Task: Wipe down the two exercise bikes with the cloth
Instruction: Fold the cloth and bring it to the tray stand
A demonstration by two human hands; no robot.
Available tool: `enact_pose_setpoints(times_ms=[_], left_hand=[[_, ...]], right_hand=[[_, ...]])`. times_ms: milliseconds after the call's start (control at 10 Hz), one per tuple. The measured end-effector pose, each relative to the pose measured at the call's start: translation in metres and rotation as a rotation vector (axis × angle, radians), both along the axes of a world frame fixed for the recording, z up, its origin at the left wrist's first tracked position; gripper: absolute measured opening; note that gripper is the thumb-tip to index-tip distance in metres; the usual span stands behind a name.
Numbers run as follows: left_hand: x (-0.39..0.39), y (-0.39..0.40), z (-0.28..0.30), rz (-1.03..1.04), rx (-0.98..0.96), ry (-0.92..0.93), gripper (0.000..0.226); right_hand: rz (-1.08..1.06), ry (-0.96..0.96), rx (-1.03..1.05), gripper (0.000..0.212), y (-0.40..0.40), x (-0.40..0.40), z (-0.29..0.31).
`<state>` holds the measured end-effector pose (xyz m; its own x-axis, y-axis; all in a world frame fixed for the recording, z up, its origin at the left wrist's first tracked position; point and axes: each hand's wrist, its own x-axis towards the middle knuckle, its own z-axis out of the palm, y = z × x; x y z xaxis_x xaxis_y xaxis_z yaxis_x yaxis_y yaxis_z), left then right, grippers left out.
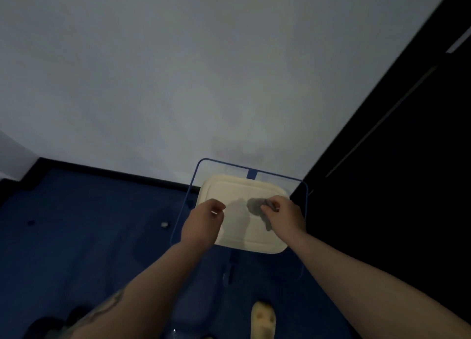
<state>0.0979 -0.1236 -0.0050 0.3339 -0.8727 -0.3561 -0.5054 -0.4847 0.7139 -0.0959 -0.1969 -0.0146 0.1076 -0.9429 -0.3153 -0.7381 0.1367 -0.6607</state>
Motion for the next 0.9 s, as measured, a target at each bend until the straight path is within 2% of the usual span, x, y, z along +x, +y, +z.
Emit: enact_pose_setpoints(times_ms=[200, 300, 400, 500, 700, 900], left_hand=[[0.004, -0.023, -0.051, -0.007, 0.09, 0.032, 0.015], [0.01, -0.028, -0.068, 0.0, 0.105, 0.02, 0.014], [0.011, -0.022, -0.076, 0.005, 0.13, 0.034, 0.012], [0.013, -0.014, -0.078, 0.014, 0.147, 0.043, 0.013], [0.017, -0.004, -0.05, -0.01, 0.132, 0.047, 0.012], [0.023, -0.005, 0.024, -0.06, 0.026, 0.027, 0.011]], right_hand=[[0.082, 0.089, -0.151, 0.015, -0.02, 0.025, -0.063], [0.295, 0.192, -0.13, 0.017, -0.01, 0.035, -0.093], [0.364, 0.222, -0.035, 0.019, 0.0, 0.037, -0.11], [0.374, 0.158, 0.074, 0.026, 0.004, 0.039, -0.112], [0.26, 0.047, 0.099, 0.041, 0.01, 0.032, -0.073], [0.157, -0.046, -0.031, 0.031, 0.025, 0.027, 0.008]])
